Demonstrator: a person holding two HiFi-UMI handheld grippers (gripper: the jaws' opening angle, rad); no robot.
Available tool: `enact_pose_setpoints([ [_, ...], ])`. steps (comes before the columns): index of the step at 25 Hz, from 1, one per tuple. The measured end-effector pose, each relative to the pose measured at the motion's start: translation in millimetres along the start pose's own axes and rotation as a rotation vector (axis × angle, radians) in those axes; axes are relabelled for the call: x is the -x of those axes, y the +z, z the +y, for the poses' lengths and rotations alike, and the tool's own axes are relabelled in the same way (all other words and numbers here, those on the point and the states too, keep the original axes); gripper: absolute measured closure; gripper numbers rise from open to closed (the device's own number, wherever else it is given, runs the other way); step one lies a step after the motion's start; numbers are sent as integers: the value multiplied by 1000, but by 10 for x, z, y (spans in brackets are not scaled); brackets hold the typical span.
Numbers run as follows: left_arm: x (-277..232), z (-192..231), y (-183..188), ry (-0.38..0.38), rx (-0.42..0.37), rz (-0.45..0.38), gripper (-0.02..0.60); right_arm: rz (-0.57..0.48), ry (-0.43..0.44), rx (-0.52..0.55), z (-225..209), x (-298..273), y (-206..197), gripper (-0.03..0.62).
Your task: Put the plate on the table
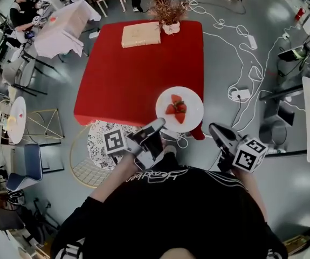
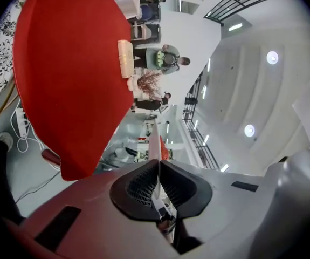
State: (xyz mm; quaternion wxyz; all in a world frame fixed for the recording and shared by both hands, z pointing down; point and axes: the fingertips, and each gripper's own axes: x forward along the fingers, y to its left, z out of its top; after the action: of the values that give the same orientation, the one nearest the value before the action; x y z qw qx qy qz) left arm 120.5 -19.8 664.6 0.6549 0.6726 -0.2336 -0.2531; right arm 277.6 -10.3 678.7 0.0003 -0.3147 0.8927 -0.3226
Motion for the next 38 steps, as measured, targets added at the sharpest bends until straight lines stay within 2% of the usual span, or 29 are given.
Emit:
enact_pose_setpoints([
  [9, -30, 152, 367, 4, 41, -14, 561, 54, -8, -30, -80, -386, 44, 586],
  [24, -178, 316, 1065, 12, 29, -53, 563, 96, -34, -103, -246, -767, 56, 586],
  [34, -473, 704, 1498, 58, 24, -55, 565, 100, -72, -155, -470, -865, 40, 586],
  [38, -587, 920, 1571, 63, 54, -50, 565, 112, -72, -194, -527, -920, -75, 586],
])
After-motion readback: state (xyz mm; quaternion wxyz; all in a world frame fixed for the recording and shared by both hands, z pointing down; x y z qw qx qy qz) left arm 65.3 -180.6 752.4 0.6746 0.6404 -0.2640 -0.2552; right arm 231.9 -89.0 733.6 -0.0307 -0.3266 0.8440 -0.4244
